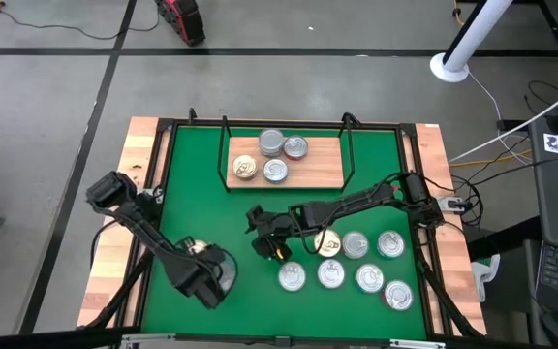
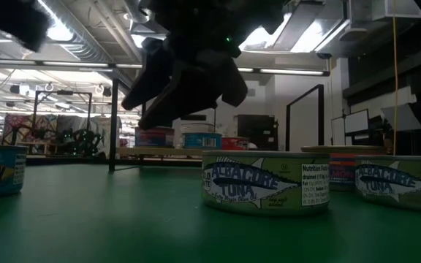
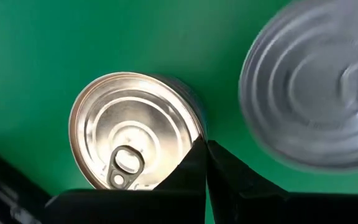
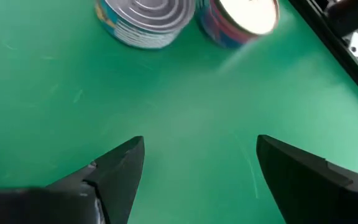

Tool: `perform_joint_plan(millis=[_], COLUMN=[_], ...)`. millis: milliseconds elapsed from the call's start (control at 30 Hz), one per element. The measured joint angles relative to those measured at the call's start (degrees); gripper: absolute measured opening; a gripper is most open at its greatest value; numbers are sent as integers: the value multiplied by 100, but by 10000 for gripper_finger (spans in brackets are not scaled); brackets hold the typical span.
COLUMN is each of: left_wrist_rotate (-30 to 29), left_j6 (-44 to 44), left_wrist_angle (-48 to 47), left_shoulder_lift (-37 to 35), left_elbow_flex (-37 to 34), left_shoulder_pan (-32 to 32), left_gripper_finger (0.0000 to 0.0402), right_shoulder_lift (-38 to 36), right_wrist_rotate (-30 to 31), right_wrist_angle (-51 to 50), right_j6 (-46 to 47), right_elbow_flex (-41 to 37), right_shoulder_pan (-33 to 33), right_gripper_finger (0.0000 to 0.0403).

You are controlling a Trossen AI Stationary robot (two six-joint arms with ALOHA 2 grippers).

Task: Stack canned seafood by type on shelf
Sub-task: Stack the blue pink tuna can on top of the other blue pink tuna can on the shelf

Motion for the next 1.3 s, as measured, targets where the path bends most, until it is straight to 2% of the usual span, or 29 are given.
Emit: perform_joint_plan(millis=[333,633,967,1300], left_wrist_rotate=[-445,-737,-711,-728], left_j6=[1319,2470,2964,2971], left_wrist_angle=[107,800,1489,1591], left_shoulder_lift=[6,-2,-3,-1], left_elbow_flex=[164,168,170,163], left_shoulder_pan=[724,1332,1669,1679], left_gripper_finger=[0,0,0,0], right_shoulder_lift=[0,2,2,-37], right_wrist_rotate=[-111,-90,1059,1289], right_wrist_angle=[0,-31,-86,-1038], right_j6=[-2,-11,-62,405], right_elbow_flex=[0,-9,-9,26], right_shoulder_pan=[0,2,255,285], right_gripper_finger=[308,308,308,308])
